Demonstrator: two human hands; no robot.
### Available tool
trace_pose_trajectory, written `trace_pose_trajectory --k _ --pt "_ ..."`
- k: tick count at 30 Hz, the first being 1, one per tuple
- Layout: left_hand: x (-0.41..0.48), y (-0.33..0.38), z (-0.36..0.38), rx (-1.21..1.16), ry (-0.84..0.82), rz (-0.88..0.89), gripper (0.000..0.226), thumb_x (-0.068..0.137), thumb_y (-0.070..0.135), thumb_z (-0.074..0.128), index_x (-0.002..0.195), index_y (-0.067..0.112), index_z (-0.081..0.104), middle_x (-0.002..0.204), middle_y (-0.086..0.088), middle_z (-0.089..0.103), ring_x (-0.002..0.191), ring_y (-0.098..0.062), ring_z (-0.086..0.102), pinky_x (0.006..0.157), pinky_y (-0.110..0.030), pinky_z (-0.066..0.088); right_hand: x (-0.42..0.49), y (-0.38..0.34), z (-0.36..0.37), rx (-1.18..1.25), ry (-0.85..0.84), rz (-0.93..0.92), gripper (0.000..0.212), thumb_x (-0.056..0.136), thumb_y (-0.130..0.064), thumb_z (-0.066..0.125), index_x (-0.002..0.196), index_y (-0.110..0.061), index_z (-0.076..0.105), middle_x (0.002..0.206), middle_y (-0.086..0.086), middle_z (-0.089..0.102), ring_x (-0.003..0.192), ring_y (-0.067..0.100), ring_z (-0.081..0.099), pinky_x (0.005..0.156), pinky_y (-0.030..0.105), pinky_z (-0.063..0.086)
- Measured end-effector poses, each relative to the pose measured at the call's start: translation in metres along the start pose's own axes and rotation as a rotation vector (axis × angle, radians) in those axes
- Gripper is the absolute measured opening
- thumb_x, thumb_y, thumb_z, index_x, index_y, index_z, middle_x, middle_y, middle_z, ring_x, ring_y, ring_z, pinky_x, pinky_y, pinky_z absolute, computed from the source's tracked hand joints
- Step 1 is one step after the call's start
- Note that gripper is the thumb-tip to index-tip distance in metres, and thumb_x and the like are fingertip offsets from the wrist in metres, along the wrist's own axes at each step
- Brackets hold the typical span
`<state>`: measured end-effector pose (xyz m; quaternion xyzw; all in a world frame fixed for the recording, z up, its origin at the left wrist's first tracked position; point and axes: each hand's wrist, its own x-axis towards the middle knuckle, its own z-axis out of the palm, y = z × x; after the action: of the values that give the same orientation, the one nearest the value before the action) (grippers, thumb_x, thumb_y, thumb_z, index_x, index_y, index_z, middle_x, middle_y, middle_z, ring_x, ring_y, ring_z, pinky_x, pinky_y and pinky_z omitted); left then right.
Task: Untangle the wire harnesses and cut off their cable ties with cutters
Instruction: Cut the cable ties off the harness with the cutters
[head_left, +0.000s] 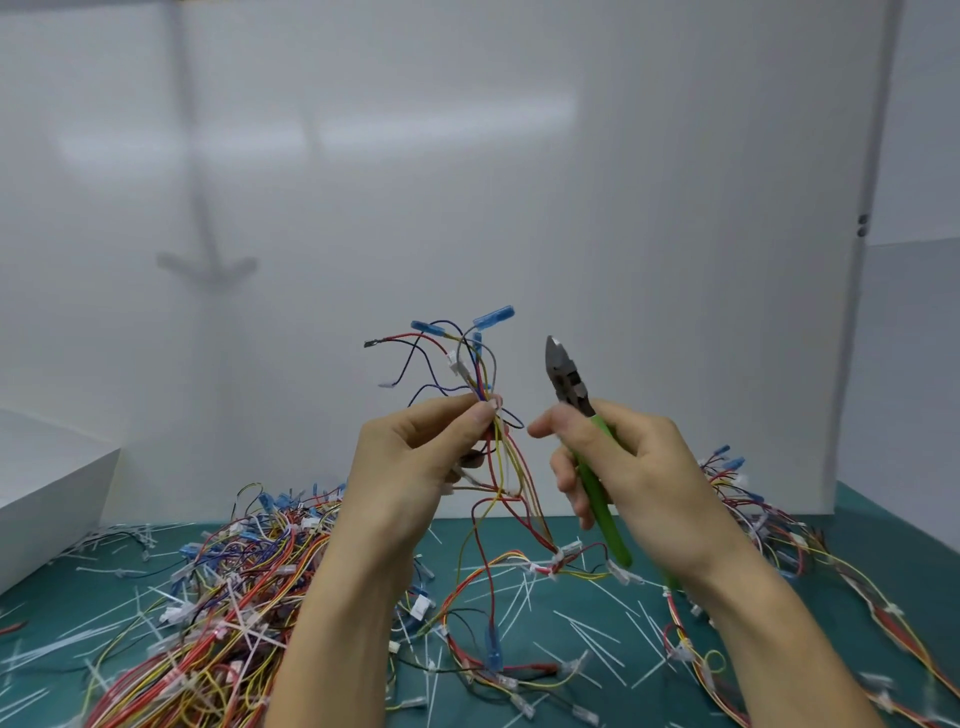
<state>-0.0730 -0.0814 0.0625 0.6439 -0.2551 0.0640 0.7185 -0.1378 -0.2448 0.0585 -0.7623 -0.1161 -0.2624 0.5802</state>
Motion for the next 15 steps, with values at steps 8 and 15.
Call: trace_pose_trajectory --k 8,15 --pt "-0.0005 0.0005 0.0104 -0.034 0.015 -0.032 0.014 0.086 0.033 0.068 0.080 0.028 0.080 0.082 0.001 0.077 0.067 -0.009 0.071 0.068 -0.030 0.053 0.0014 0.0072 0.0035 -0.141 0.065 -0.062 0.016 0.088 -0.026 0.071 0.077 -0.016 0.065 0.052 -0.004 0.053 0.051 0.016 0.048 0.054 0.037 0.045" --pt "0.0021 0.0010 0.0051 -0.064 -0.004 -0.110 0.040 0.089 0.051 0.057 0.097 0.014 0.073 0.089 0.001 0.078 0.084 -0.011 0.075 0.064 -0.022 0.057 0.0017 0.0055 -0.0025 0.039 0.218 -0.090 0.013 0.093 -0.015 0.065 0.082 -0.011 0.066 0.052 -0.001 0.054 0.047 0.014 0.051 0.048 0.025 0.050"
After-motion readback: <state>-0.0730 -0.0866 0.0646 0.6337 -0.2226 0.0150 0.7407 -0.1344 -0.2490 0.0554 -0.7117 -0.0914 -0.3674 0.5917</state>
